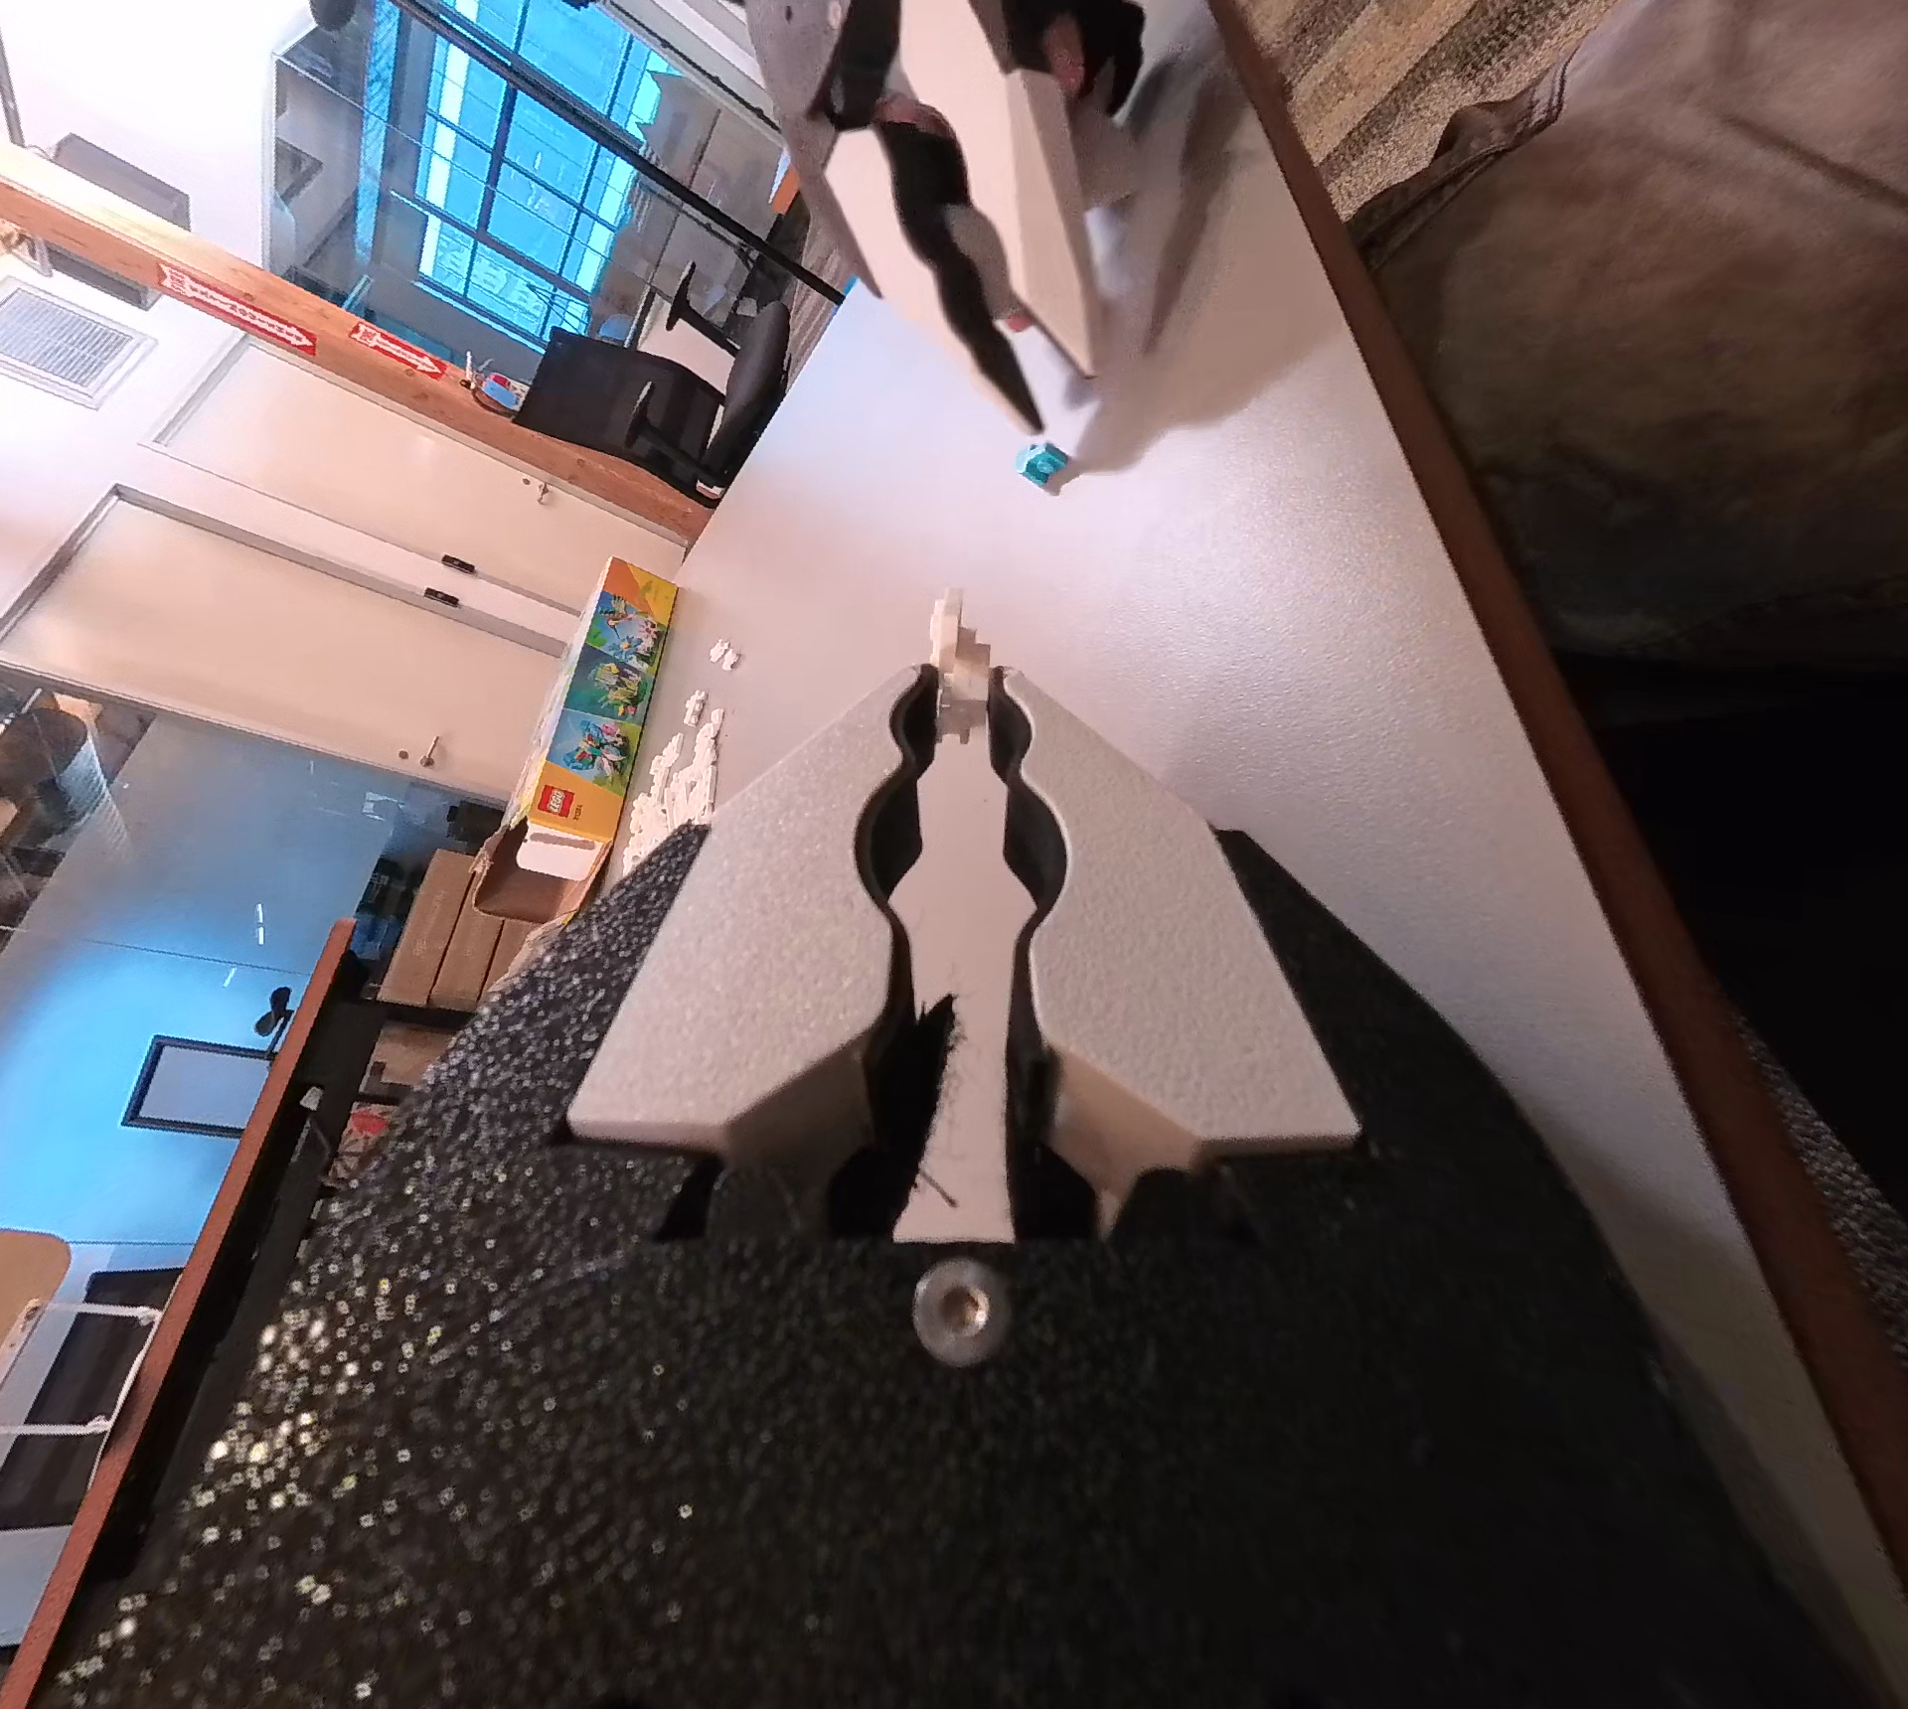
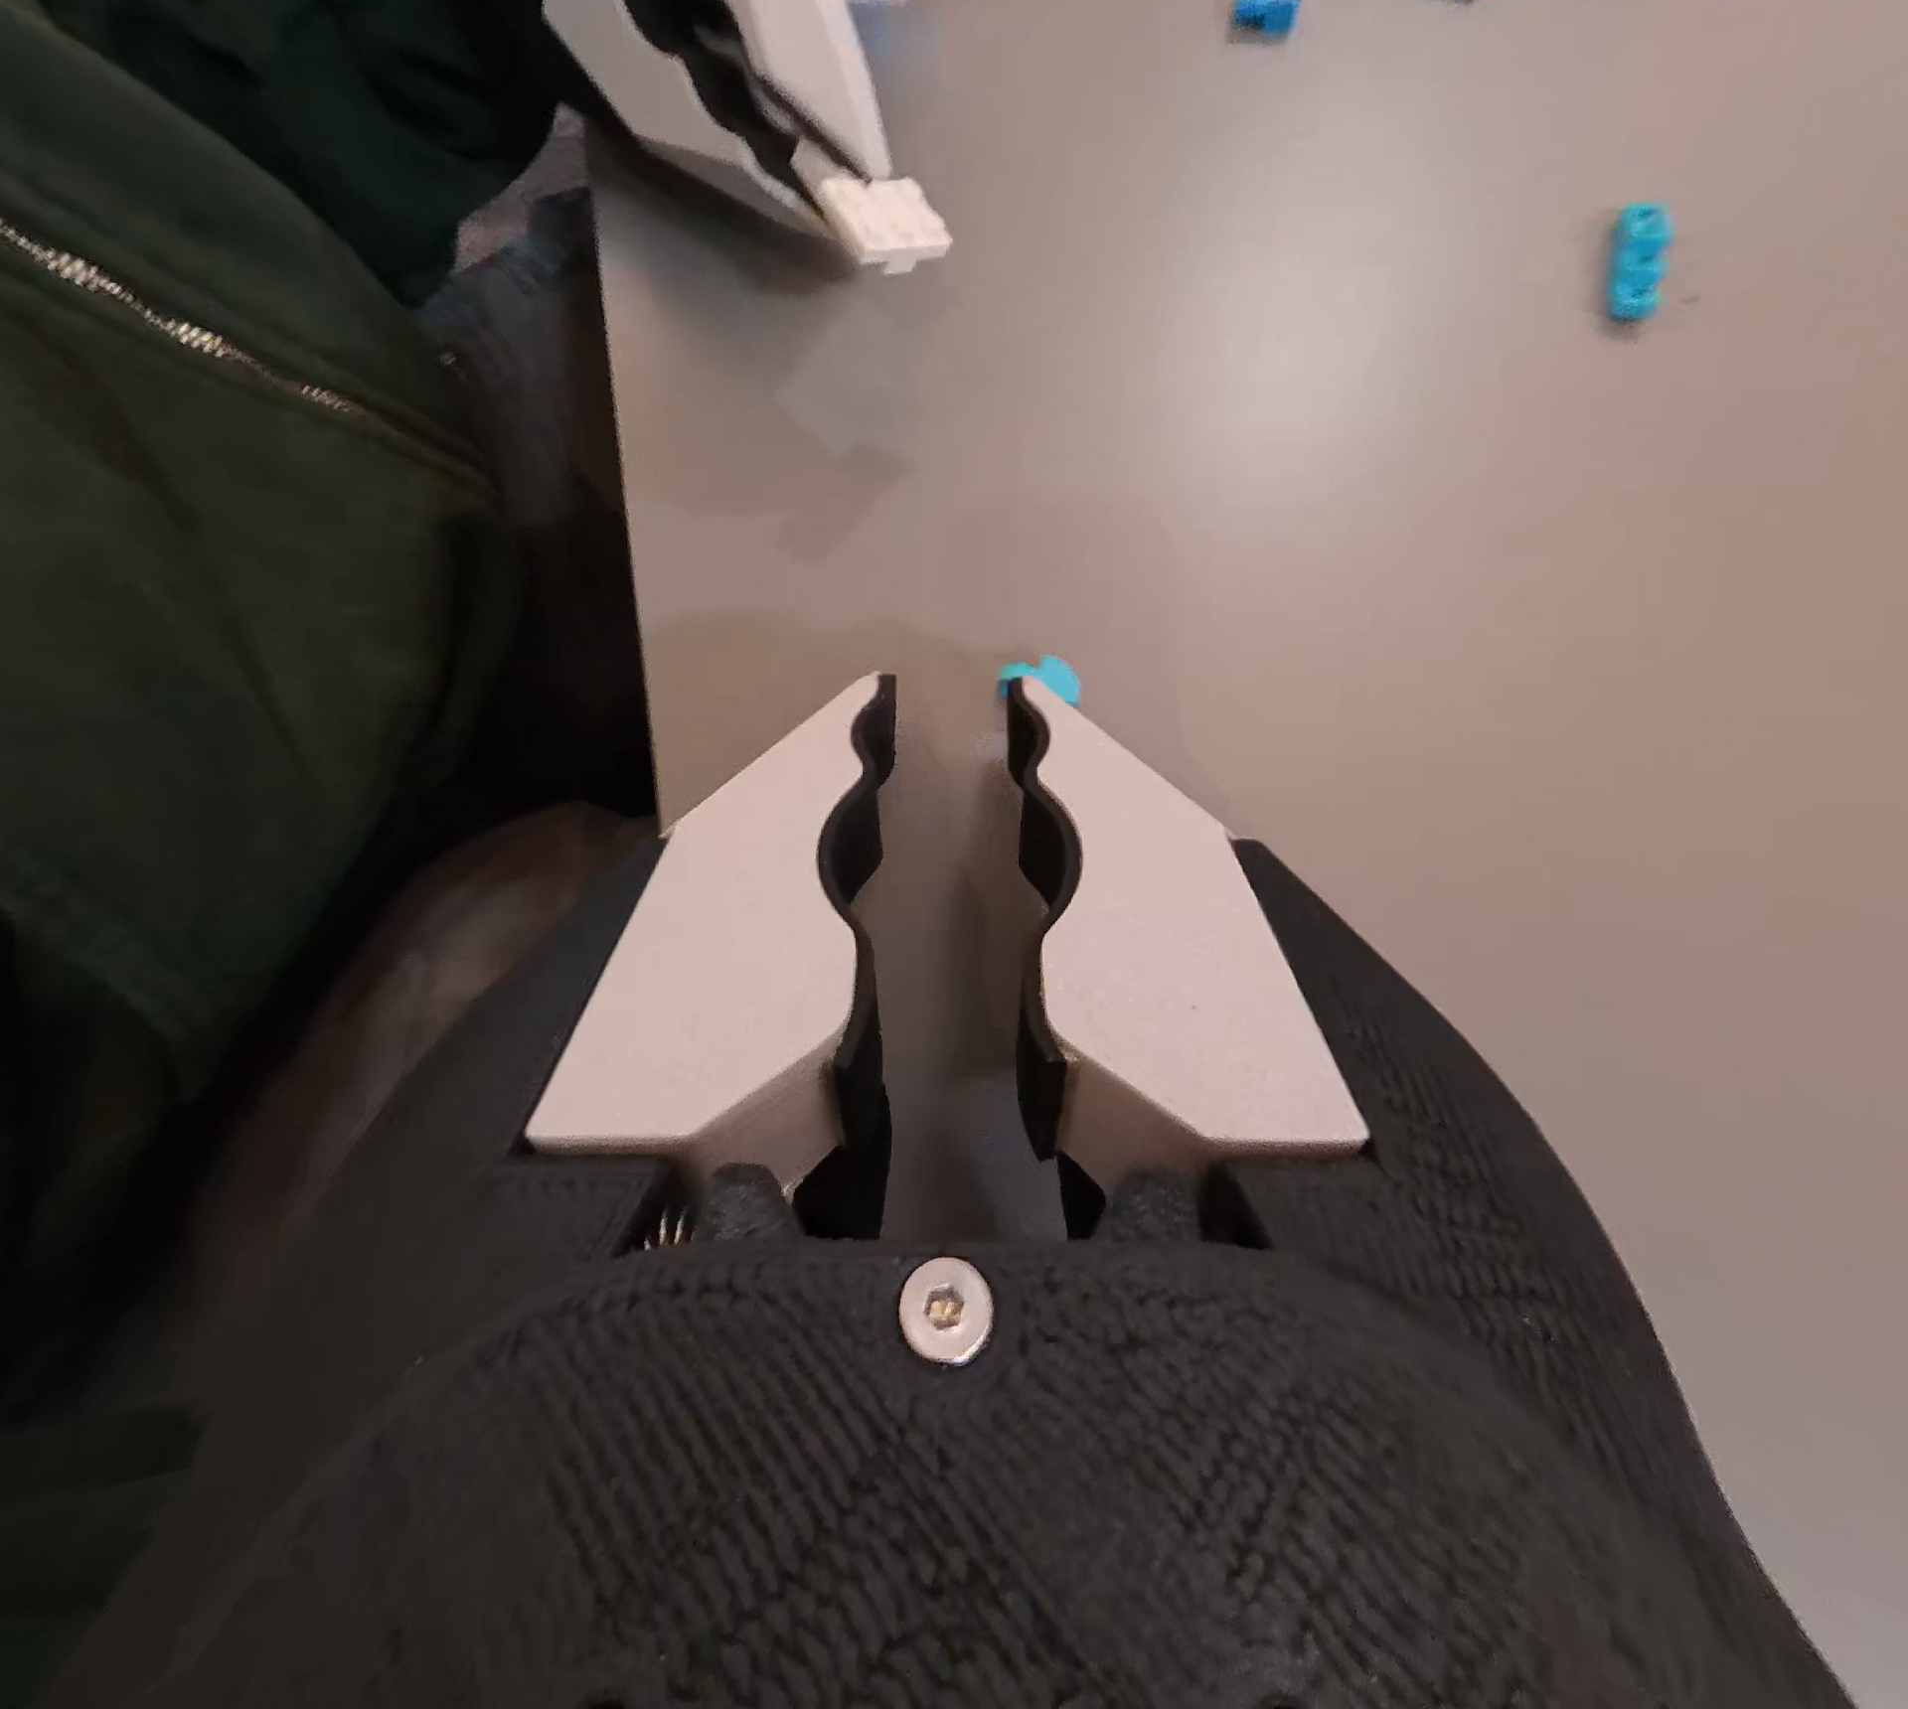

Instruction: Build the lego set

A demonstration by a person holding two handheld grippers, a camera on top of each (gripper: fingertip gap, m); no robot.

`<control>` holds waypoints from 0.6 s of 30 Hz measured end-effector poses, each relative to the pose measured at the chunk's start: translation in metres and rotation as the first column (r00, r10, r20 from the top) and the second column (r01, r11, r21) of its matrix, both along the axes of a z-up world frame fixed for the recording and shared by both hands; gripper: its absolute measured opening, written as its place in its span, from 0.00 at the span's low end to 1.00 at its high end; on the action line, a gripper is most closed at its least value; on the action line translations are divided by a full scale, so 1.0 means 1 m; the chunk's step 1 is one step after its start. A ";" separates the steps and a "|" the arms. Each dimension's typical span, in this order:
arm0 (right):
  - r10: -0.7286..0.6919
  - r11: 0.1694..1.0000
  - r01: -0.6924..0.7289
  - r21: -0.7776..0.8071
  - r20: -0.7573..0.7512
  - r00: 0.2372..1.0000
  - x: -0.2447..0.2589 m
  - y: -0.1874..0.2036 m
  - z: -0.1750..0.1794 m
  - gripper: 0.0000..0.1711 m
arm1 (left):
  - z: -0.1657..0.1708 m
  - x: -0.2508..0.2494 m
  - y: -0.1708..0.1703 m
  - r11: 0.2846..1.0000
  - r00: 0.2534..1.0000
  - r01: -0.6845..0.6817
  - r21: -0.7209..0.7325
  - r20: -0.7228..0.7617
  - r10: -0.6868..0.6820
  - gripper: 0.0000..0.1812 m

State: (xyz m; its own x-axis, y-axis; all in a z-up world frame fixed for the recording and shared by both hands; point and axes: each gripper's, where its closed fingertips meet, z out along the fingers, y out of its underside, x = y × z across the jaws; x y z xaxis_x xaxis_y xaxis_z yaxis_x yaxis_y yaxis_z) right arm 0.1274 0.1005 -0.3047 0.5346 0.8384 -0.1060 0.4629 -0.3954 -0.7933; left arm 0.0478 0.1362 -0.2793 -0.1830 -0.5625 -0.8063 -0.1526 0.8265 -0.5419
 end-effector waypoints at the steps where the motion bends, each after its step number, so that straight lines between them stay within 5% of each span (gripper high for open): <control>1: -0.012 0.999 0.012 0.033 -0.003 1.000 0.004 0.004 0.004 0.13 | 0.000 0.000 0.000 1.000 1.000 0.001 -0.001 0.000 -0.001 0.04; 6: 0.101 0.979 -0.118 0.168 0.103 0.989 0.012 0.015 0.006 0.20 | 0.000 0.000 -0.002 1.000 1.000 0.012 -0.003 0.000 -0.012 0.04; 14: 0.212 0.976 -0.215 0.033 0.078 0.974 0.008 0.006 -0.007 0.16 | 0.000 0.000 -0.002 1.000 1.000 0.014 -0.009 -0.004 -0.014 0.04; 18: 0.184 0.978 -0.191 0.088 0.083 0.979 0.010 0.007 -0.001 0.15 | 0.000 0.000 -0.003 1.000 1.000 0.018 -0.012 -0.005 -0.018 0.04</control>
State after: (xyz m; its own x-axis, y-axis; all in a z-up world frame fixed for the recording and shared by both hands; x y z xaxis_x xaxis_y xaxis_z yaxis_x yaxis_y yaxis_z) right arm 0.1373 0.1077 -0.3060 0.3702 0.9289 0.0126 0.5801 -0.2206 -0.7841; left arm 0.0474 0.1333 -0.2797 -0.1970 -0.5685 -0.7987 -0.1404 0.8227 -0.5509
